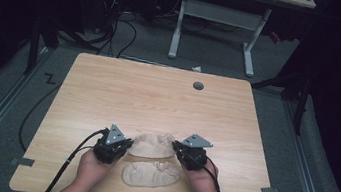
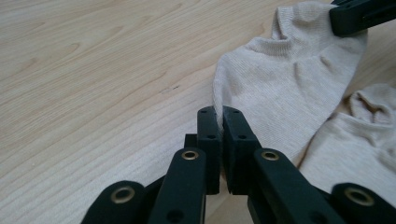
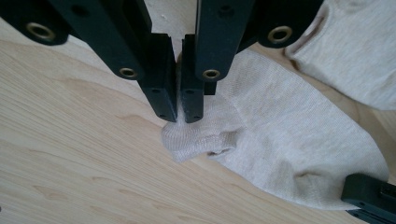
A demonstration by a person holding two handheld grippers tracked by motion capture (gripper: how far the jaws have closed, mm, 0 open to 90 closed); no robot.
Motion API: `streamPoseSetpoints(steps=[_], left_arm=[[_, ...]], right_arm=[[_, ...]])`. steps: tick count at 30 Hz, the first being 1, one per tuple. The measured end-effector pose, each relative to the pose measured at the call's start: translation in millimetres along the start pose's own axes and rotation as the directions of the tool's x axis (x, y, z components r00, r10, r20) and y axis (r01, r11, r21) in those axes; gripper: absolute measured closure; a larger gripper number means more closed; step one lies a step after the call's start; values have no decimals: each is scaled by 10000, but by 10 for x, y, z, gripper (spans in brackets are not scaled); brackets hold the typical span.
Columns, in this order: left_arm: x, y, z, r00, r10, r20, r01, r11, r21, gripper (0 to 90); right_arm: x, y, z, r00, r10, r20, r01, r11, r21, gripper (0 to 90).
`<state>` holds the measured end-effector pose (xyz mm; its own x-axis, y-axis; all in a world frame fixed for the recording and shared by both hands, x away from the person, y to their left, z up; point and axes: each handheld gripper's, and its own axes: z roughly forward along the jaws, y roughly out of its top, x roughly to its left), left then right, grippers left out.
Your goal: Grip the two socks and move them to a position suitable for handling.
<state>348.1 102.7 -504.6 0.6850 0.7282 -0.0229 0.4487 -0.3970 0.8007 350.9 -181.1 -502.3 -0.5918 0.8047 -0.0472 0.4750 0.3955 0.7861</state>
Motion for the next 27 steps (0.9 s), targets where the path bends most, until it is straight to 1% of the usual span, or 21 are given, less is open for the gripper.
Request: streamPoseSetpoints(steps=[2,9,14,17,21,24,27], left_arm=[[-20,-1,-32,10000,30,80,-30,10000,27,863],[-67,7,-159,9993,56,362,-58,10000,55,864],[-145,-20,-256,9983,234,529,-241,9996,134,863],[-188,-49,-301,9974,208,686,-219,9996,149,863],[-264,-98,-367,9960,289,842,-309,9993,224,863],[-327,-147,-417,9941,245,1055,-278,9992,299,862],[-399,-216,-458,9932,380,1099,-425,9983,391,861]], right_arm=[[21,1,-27,10000,20,-40,-20,10000,-47,857],[107,-42,-158,9997,-230,-97,228,9995,-207,857],[156,-98,-260,9994,-283,-187,278,9992,-294,857],[188,-140,-309,9992,-338,-234,331,9990,-284,856],[242,-202,-412,9987,-403,-304,394,9988,-302,856],[274,-249,-472,9982,-459,-378,448,9986,-292,856],[309,-302,-515,9980,-469,-425,460,9987,-217,855]])
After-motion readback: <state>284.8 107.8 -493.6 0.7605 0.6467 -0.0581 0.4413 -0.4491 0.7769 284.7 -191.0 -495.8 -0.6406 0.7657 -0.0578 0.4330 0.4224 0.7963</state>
